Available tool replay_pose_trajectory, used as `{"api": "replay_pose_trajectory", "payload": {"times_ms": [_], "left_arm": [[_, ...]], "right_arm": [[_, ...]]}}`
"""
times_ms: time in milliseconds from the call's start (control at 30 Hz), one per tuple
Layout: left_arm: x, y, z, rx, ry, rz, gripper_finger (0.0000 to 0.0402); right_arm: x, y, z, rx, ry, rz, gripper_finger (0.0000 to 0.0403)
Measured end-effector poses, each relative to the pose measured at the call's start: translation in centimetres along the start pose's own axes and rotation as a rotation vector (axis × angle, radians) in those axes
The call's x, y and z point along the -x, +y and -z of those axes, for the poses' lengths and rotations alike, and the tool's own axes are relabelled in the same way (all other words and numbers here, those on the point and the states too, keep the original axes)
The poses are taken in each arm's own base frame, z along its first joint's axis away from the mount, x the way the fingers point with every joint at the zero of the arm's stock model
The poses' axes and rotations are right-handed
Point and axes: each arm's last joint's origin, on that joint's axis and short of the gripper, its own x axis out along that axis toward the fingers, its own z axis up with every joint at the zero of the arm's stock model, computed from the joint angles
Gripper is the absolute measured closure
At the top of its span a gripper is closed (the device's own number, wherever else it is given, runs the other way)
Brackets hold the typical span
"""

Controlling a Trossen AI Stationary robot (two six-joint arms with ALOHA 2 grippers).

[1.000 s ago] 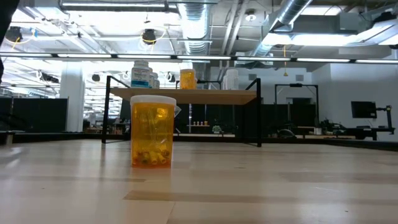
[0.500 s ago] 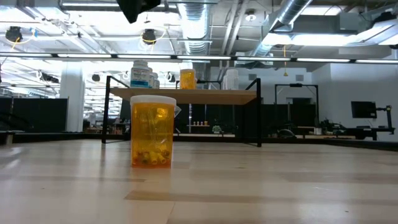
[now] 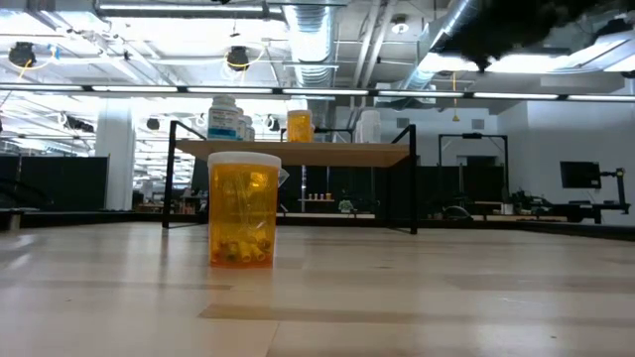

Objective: Pick and place medicine bottles onto shelf by color
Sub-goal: Put the orange pill bottle on the shelf aligned with the other orange pill bottles

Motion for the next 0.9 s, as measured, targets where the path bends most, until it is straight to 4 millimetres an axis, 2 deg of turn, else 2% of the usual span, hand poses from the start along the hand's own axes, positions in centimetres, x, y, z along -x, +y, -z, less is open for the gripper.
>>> {"api": "replay_pose_trajectory", "payload": {"times_ms": [67, 167, 267, 367, 467, 633, 800, 900], "left_arm": [[0.0, 0.0, 0.0, -0.009, 0.001, -0.017, 0.0125], [0.0, 0.1, 0.0, -0.046, -0.003, -0.051, 0.0125], [0.0, 0.3, -0.1, -0.07, -0.007, -0.091, 0.0125], [0.0, 0.4, -0.2, -0.074, -0.02, -0.129, 0.0125], [0.0, 0.4, -0.3, -0.073, -0.032, -0.152, 0.0125], [0.0, 0.5, -0.5, -0.054, -0.05, -0.18, 0.0125], [-0.7, 0.5, -1.2, -0.039, -0.085, -0.169, 0.0125], [-1.2, 0.5, -1.3, -0.041, -0.071, -0.169, 0.0125]], "right_arm": [[0.3, -1.7, -0.3, 0.056, -0.029, -0.115, 0.0398], [1.5, -4.6, 0.5, 0.009, -0.014, -0.016, 0.0396], [2.8, -6.0, 3.0, -0.02, -0.005, 0.057, 0.0396], [3.9, -6.2, 5.8, -0.059, -0.072, 0.068, 0.0395], [4.7, -5.9, 7.7, -0.075, -0.189, 0.06, 0.0395], [5.8, -5.6, 9.4, -0.016, -0.332, 0.052, 0.0395], [6.2, -5.6, 11.6, 0.027, -0.335, 0.095, 0.0395], [6.7, -5.6, 12.0, 0.012, -0.321, 0.11, 0.0395]]}}
